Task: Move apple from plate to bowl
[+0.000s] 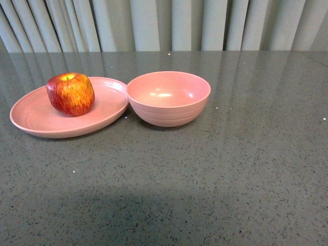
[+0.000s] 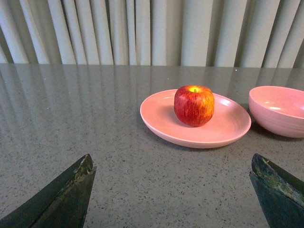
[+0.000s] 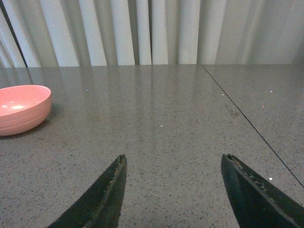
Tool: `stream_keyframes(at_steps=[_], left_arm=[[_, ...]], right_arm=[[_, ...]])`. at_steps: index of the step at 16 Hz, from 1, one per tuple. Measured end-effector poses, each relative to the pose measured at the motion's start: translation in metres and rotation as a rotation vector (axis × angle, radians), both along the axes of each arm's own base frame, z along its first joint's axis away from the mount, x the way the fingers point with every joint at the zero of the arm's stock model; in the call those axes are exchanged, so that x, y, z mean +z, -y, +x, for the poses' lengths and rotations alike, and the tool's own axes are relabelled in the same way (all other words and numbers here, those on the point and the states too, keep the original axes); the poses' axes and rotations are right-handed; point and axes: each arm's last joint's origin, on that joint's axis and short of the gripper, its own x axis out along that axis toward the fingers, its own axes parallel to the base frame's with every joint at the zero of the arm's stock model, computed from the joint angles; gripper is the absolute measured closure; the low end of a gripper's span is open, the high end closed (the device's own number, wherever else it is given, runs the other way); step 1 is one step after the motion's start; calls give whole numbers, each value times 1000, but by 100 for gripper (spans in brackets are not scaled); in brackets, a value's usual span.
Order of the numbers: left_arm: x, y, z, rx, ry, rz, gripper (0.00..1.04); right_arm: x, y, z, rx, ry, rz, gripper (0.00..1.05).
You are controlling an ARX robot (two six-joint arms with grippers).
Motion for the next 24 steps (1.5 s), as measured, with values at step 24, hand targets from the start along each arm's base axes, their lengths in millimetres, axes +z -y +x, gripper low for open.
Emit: stream_keyframes(at_steps=[24], left_arm=[[47,7,38,112,-180,-19,7]], right_arm=[[0,0,0,0,0,0,7]])
